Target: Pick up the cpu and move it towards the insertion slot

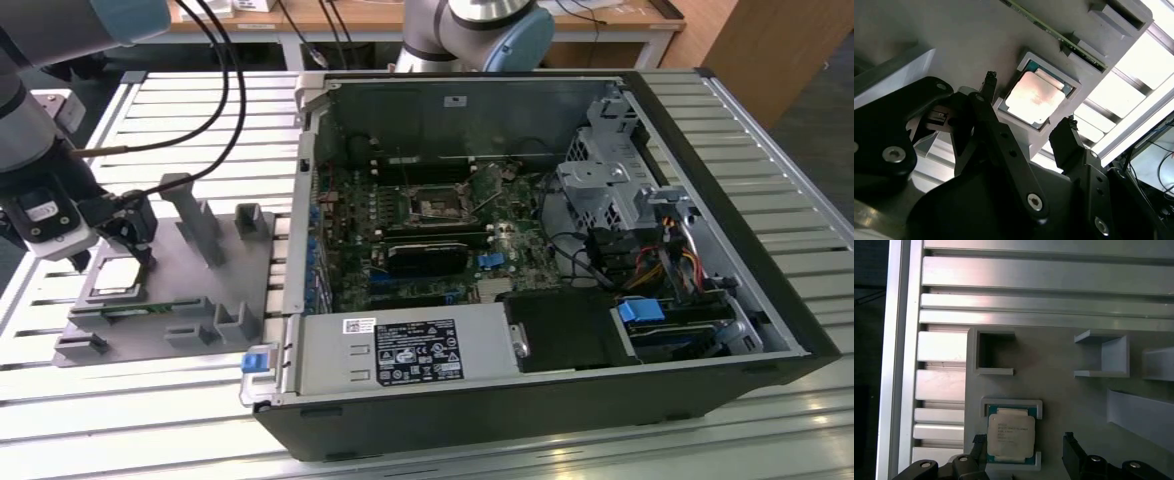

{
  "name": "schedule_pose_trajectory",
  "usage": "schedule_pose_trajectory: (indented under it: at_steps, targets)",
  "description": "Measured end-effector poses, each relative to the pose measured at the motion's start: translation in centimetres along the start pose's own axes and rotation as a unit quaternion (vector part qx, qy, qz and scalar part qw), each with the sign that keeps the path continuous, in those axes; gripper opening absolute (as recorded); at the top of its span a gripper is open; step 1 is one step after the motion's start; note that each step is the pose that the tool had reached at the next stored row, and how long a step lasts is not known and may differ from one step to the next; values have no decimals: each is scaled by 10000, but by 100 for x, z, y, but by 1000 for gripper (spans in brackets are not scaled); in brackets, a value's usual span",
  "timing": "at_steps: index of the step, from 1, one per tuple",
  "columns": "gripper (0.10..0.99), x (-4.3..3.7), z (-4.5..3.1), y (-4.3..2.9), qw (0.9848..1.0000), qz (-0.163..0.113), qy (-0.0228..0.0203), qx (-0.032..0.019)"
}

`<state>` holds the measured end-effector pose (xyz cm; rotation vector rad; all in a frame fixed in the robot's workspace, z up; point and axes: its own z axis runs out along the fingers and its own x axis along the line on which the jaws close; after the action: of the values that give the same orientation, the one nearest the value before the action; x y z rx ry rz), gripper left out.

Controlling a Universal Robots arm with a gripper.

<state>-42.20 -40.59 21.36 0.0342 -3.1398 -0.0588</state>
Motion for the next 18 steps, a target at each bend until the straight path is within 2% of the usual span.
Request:
schedule_pose_trajectory:
  at_steps: [18]
  targets:
    - [706,0,52,-2,10000,0,0,0]
